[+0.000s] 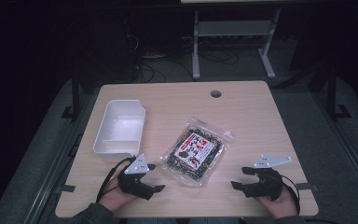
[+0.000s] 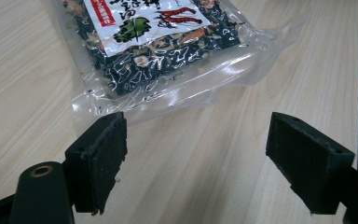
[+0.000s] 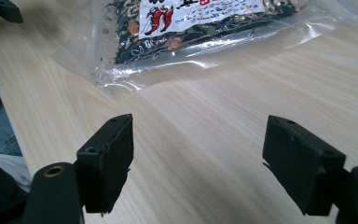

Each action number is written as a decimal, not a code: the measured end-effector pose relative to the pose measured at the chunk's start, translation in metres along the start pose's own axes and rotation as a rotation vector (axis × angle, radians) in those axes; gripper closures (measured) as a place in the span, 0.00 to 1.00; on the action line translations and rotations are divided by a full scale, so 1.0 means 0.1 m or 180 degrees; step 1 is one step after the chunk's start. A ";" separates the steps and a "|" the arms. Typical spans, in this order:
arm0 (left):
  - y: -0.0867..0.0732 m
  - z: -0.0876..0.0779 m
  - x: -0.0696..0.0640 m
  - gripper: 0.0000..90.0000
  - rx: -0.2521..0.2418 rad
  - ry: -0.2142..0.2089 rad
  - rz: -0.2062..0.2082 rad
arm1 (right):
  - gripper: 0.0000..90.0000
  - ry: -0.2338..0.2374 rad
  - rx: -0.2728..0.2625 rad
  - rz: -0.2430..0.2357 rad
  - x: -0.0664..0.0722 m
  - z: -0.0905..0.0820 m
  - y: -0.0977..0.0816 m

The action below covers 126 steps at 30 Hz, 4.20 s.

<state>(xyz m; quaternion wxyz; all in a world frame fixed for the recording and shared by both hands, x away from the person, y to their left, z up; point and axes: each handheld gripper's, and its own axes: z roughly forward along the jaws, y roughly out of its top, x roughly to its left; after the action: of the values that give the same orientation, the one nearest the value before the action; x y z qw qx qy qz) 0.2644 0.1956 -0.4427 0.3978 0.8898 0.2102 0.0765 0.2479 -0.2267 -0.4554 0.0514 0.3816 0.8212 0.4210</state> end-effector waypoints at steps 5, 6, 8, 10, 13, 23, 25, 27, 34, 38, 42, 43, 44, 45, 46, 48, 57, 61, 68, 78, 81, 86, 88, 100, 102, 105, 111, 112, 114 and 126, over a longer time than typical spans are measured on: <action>0.01 0.05 -0.02 0.22 0.0052 -0.0003 0.0044 | 0.25 0.0005 -0.0008 0.0037 -0.01 0.02 0.02; 0.01 0.06 -0.02 0.22 0.0057 -0.0003 0.0055 | 0.25 0.0003 -0.0012 0.0053 -0.02 0.02 0.02; 0.02 0.07 -0.02 0.22 0.0055 -0.0003 0.0050 | 0.24 -0.0009 -0.0033 0.0073 -0.05 0.02 0.04; 0.02 0.08 -0.03 0.22 0.0062 -0.0002 0.0059 | 0.24 0.0000 -0.0059 0.0083 -0.07 0.01 0.06; 0.02 0.08 -0.02 0.22 0.0058 -0.0003 0.0057 | 0.24 0.0004 -0.0077 0.0093 -0.09 0.01 0.09; 0.02 0.07 0.01 0.22 0.0046 0.0010 0.0019 | 0.24 -0.0007 -0.0076 0.0277 -0.34 0.12 0.36; 0.02 0.07 0.01 0.22 0.0038 0.0006 0.0009 | 0.24 -0.0052 -0.0084 0.0337 -0.41 0.13 0.41; 0.02 0.07 0.01 0.22 0.0043 0.0005 0.0017 | 0.24 -0.0090 -0.0083 0.0396 -0.49 0.15 0.46; 0.02 0.06 0.01 0.22 0.0040 -0.0001 0.0026 | 0.24 -0.0177 -0.0019 0.0548 -0.71 0.24 0.68; 0.02 0.06 0.01 0.22 0.0046 -0.0009 0.0029 | 0.25 -0.0249 0.0055 0.0553 -0.79 0.31 0.82; 0.03 0.06 0.00 0.22 0.0031 -0.0005 0.0032 | 0.27 -0.0245 0.0106 0.0641 -0.88 0.38 0.93; 0.03 0.05 0.00 0.22 0.0026 -0.0001 0.0035 | 0.28 -0.0259 0.0110 0.0659 -0.90 0.40 0.96; 0.03 0.05 0.00 0.22 0.0020 -0.0002 0.0031 | 0.31 -0.0282 0.0073 0.0659 -0.91 0.41 0.97; 0.03 0.05 0.01 0.22 0.0019 -0.0005 0.0028 | 0.31 -0.0296 0.0106 0.0686 -0.93 0.43 0.99; 0.03 0.05 0.01 0.22 0.0017 -0.0004 0.0029 | 0.30 -0.0315 0.0143 0.0714 -0.95 0.45 1.01; 0.03 0.05 0.01 0.22 0.0020 -0.0002 0.0035 | 0.33 -0.0339 0.0147 0.0749 -1.00 0.47 1.04; 0.03 0.05 0.00 0.22 0.0024 -0.0015 0.0042 | 0.47 -0.0327 0.0195 0.1027 -1.17 0.60 0.98; 0.03 0.04 0.01 0.22 0.0027 -0.0005 0.0046 | 0.55 -0.0309 0.0216 0.1069 -1.17 0.65 0.97; 0.03 0.05 0.01 0.22 0.0024 -0.0009 0.0038 | 0.67 -0.0206 0.0197 0.1158 -1.21 0.70 0.95; 0.03 0.05 0.02 0.22 0.0015 -0.0006 0.0026 | 0.77 -0.0036 0.0218 0.1223 -1.25 0.76 0.91; 0.03 0.05 0.02 0.22 0.0010 -0.0009 0.0029 | 0.83 0.0006 0.0190 0.1225 -1.25 0.75 0.91; 0.03 0.05 0.01 0.22 -0.0008 -0.0018 0.0028 | 0.97 0.0067 0.0167 0.1158 -1.23 0.72 0.92; 0.04 0.05 0.01 0.22 -0.0015 -0.0015 0.0021 | 0.99 0.0084 0.0154 0.1111 -1.20 0.70 0.93; 0.14 0.11 0.01 0.22 -0.0093 -0.0098 -0.0066 | 1.00 0.0224 -0.0127 0.0762 -0.97 0.37 1.07; 0.18 0.11 0.00 0.24 -0.0136 -0.0173 -0.0102 | 1.00 0.0264 -0.0211 0.0706 -0.93 0.29 1.08; 0.24 0.11 -0.01 0.24 -0.0133 -0.0146 -0.0050 | 1.00 0.0306 -0.0302 0.0626 -0.87 0.16 1.10; 0.31 0.14 0.08 0.24 -0.0211 -0.0076 -0.0173 | 1.00 0.0348 -0.0410 0.0365 -0.74 -0.08 1.22; 0.32 0.16 0.09 0.24 -0.0214 -0.0070 -0.0178 | 1.00 0.0373 -0.0429 0.0321 -0.71 -0.13 1.24; 0.34 0.19 0.10 0.24 -0.0214 -0.0043 -0.0200 | 1.00 0.0405 -0.0451 0.0218 -0.65 -0.21 1.29; 0.46 0.47 0.26 0.24 -0.0268 -0.0095 -0.0417 | 1.00 0.0625 -0.0598 -0.0284 -0.42 -0.60 1.48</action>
<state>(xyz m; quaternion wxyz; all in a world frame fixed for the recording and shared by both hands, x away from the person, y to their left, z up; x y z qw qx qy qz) 0.3166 0.1475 -0.4412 0.4421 0.8577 0.2586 0.0458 0.3395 -0.2421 -0.3189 0.0250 0.2952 0.7955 0.5287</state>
